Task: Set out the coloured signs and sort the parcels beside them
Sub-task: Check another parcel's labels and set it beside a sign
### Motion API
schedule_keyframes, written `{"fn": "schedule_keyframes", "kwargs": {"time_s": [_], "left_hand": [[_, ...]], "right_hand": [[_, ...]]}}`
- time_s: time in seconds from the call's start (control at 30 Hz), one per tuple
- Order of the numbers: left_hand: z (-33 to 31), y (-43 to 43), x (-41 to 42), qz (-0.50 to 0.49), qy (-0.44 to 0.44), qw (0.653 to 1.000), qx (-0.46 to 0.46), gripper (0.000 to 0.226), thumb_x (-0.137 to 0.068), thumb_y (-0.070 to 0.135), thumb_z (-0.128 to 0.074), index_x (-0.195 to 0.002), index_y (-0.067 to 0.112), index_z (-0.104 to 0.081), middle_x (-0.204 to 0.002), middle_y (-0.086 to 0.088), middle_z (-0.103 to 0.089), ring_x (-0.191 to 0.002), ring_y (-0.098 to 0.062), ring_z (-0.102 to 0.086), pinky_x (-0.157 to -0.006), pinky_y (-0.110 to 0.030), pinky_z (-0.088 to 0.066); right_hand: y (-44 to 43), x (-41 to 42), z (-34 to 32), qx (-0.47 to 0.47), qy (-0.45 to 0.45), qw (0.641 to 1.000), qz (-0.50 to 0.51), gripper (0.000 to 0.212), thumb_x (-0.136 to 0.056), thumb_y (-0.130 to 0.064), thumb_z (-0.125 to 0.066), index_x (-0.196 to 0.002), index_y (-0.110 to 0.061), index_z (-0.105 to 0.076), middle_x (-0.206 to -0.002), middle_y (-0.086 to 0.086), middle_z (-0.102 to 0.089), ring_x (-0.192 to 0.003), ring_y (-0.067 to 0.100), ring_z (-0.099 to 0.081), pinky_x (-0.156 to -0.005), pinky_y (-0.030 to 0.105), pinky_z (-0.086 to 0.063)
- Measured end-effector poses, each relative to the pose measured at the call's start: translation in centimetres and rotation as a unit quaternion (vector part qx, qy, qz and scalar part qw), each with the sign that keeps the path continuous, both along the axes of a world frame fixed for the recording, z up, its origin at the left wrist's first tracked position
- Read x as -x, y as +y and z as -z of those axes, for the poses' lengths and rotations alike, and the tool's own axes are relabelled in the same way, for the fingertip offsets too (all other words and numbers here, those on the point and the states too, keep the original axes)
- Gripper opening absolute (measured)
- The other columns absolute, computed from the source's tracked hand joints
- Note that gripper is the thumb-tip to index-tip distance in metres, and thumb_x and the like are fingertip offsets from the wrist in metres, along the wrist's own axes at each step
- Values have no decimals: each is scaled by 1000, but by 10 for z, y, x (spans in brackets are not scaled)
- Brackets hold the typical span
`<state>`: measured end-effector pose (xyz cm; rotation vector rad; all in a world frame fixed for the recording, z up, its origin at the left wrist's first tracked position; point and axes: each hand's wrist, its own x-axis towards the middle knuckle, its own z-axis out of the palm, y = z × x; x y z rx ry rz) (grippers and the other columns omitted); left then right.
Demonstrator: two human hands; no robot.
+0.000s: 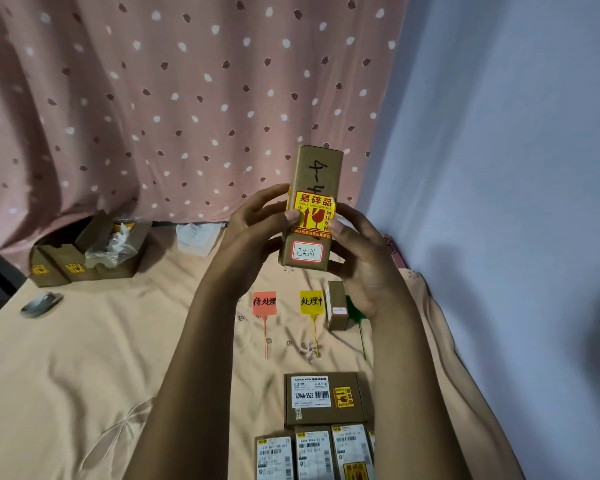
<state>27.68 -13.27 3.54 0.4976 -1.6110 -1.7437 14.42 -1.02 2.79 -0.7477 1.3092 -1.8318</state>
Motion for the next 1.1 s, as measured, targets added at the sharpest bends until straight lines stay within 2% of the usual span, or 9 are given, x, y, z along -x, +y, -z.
{"fn": "schedule_keyframes", "kwargs": {"time_s": [0.13, 0.4, 0.53, 0.6, 0.7, 0.8, 0.87, 0.97, 1.1], "left_hand": [[1, 0, 2, 1, 3, 1000, -3, 52, -85, 26, -67, -136, 27, -56, -118, 4, -75, -108, -25, -74, -81, -32, -60], [-3, 2, 13, 7, 3, 1000, 3, 63, -82, 28, -68, -143, 22, -52, -126, -2, -71, -109, -26, -73, -84, -36, -60], [-4, 8, 14, 14, 8, 1000, 12, 69, -81, 37, -70, -145, 21, -51, -132, -10, -67, -114, -30, -70, -94, -44, -58], [-2, 10, 9, 19, 9, 1000, 10, 72, -80, 41, -71, -146, 20, -50, -133, -12, -66, -117, -33, -69, -97, -48, -56], [3, 10, -7, 20, 10, 1000, 9, 64, -88, 33, -66, -147, 17, -49, -132, -13, -66, -119, -35, -67, -99, -50, -55], [7, 10, -23, 16, 1, 1000, 17, 61, -90, 32, -64, -147, 14, -50, -132, -15, -66, -120, -36, -66, -97, -48, -55], [8, 14, -32, 14, -2, 1000, 20, 65, -88, 36, -66, -146, 12, -50, -133, -17, -65, -120, -37, -66, -96, -48, -56], [12, 22, -39, 11, -3, 1000, 11, 63, -89, 35, -66, -147, 12, -50, -133, -18, -65, -120, -37, -66, -94, -46, -56], [22, 40, -37, 24, -3, 1000, -6, 59, -92, 26, -63, -147, 13, -49, -132, -15, -67, -117, -32, -68, -88, -37, -58]], "right_hand": [[-3, 4, 3, 3, 0, 1000, 3, 54, -80, -34, -73, -132, -25, -62, -122, 6, -73, -114, 29, -70, -94, 46, -57], [-1, 14, -3, 12, 43, 999, -4, 39, -82, -34, -67, -120, -31, -64, -108, -6, -76, -103, 19, -73, -86, 34, -57], [1, 8, -14, 2, 81, 997, 3, 49, -83, -41, -63, -128, -23, -56, -110, -1, -74, -97, 15, -75, -85, 30, -59], [-1, 1, -17, -5, 96, 995, 28, 45, -91, -42, -62, -129, -18, -54, -109, -1, -73, -92, 12, -74, -80, 25, -60], [-7, -13, -11, -8, 102, 993, 57, 38, -97, -41, -59, -126, -17, -56, -109, -2, -73, -86, 5, -75, -68, 19, -58], [-12, -38, -3, -12, 87, 993, 79, 49, -89, -53, -57, -125, -20, -57, -113, -1, -72, -87, 5, -74, -68, 19, -57], [-14, -53, 1, -8, 61, 993, 98, 55, -84, -58, -57, -124, -20, -59, -115, 1, -72, -91, 10, -75, -72, 25, -61], [-8, -62, 4, 8, 47, 990, 135, 41, -91, -50, -63, -120, -22, -65, -113, 0, -75, -94, 17, -76, -84, 42, -64], [17, -65, 14, 5, 17, 986, 166, 38, -94, -43, -67, -127, -24, -65, -114, -2, -75, -93, 17, -77, -81, 39, -64]]}}
